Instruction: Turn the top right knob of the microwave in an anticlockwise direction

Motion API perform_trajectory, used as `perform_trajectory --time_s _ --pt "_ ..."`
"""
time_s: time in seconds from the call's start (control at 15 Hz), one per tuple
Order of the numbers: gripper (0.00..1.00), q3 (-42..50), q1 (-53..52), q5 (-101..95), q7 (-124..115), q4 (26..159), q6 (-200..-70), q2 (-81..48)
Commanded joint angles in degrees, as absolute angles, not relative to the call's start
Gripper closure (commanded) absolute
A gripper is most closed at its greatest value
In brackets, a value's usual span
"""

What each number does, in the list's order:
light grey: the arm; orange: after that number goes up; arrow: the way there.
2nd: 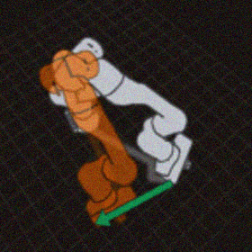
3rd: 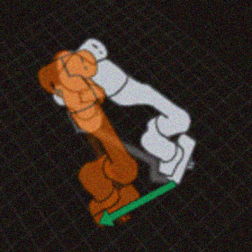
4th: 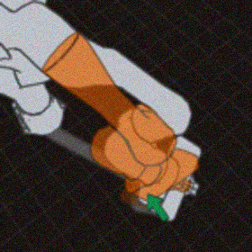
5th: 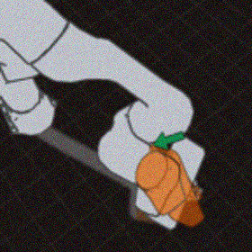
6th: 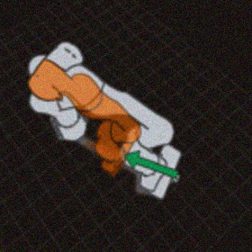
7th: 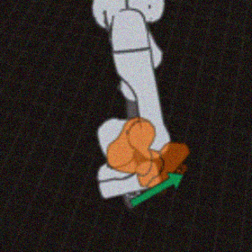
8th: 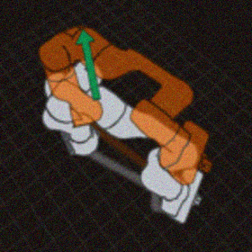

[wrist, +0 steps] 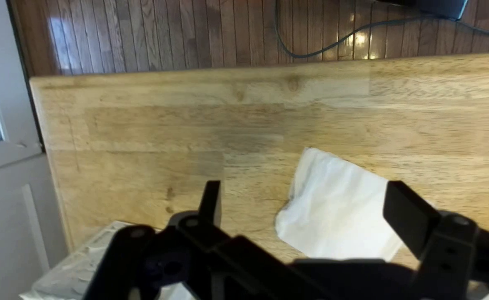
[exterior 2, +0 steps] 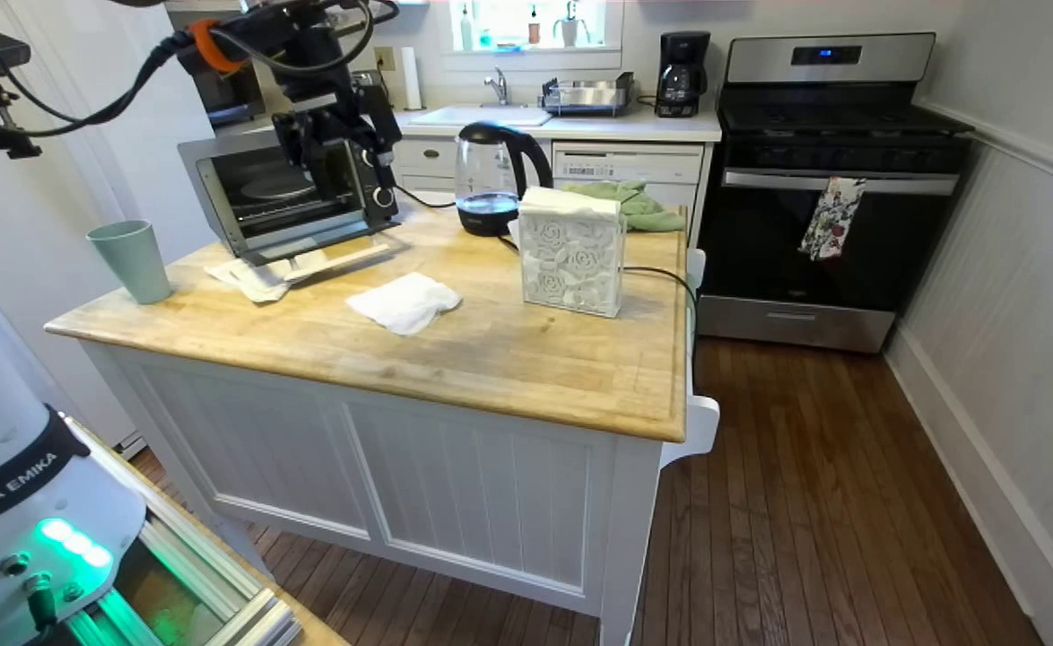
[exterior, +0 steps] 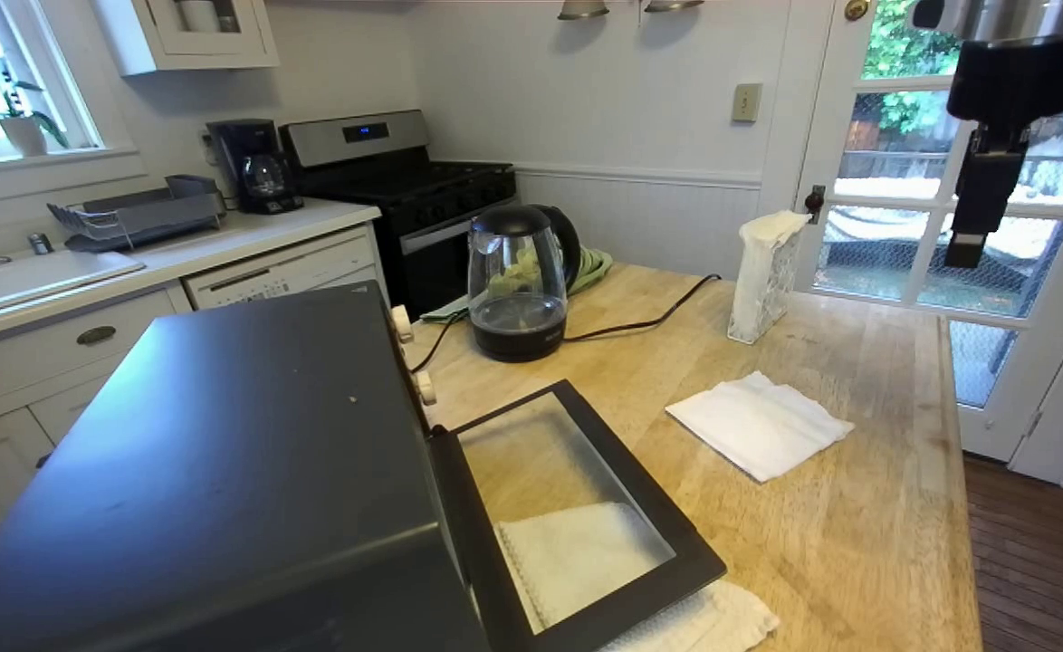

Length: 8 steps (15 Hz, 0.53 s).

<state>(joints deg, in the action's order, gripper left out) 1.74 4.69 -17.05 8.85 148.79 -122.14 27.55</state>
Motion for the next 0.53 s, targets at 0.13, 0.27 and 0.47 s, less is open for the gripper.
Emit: perform_trajectory --time_s 0.13,0.27,0.47 --pt "0.0 -1.66 -5.56 -13.56 15.76 147.26 -122.47 26.95" --pt "0.0 -3.43 -8.87 -13.02 17.47 145.06 -123.34 24.89" --pt "0.0 -4.96 -12.61 -12.53 21.8 139.64 -125.34 20.27"
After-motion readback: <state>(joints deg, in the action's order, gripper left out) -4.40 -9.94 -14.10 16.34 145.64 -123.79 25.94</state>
